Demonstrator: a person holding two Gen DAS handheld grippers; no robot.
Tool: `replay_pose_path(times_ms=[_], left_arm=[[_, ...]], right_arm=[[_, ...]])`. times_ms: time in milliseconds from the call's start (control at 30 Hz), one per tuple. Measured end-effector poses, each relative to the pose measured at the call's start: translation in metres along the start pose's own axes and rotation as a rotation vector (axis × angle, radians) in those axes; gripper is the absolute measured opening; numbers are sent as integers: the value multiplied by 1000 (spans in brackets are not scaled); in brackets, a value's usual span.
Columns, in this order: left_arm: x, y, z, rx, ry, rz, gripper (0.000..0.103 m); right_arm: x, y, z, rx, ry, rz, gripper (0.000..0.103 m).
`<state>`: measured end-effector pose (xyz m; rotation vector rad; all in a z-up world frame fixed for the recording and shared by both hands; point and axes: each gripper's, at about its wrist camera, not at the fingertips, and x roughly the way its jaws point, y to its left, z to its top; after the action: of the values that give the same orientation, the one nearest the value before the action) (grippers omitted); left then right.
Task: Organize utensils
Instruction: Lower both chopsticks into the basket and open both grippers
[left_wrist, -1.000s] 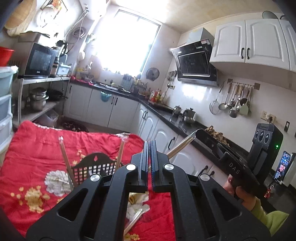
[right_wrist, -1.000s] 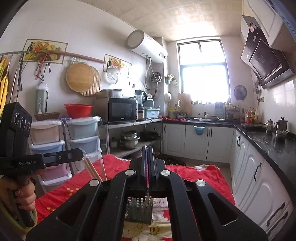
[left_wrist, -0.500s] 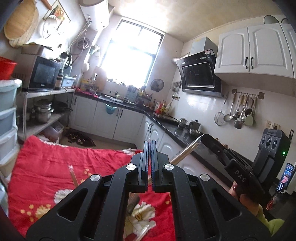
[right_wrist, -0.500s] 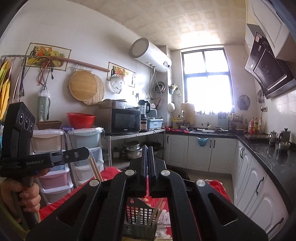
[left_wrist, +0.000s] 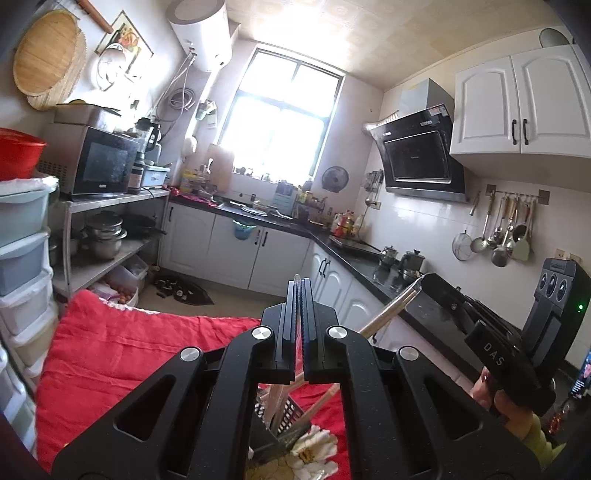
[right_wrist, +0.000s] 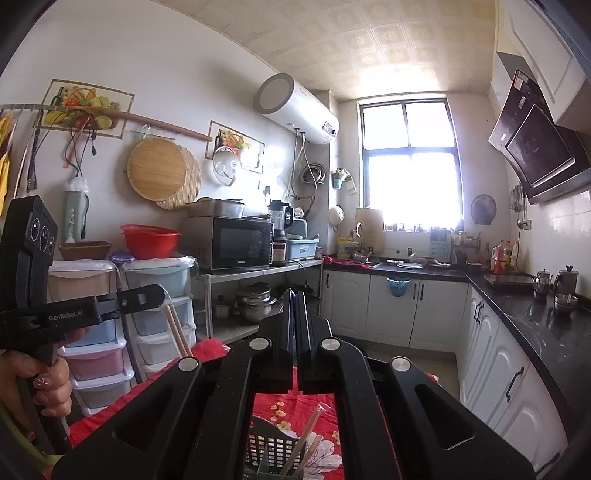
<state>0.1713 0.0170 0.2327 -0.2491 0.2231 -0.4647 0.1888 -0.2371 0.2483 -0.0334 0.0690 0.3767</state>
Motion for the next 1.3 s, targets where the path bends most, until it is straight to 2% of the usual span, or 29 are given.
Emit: replay_pose_path(times_ms=[467,1300], left_arm=[[20,14,-14,1,29,38,0],[52,26,-68,4,140,66,0]], right_arm=[[24,-8,-13,16,40,-25,1],[44,-14,-75,32,171,-31,1]])
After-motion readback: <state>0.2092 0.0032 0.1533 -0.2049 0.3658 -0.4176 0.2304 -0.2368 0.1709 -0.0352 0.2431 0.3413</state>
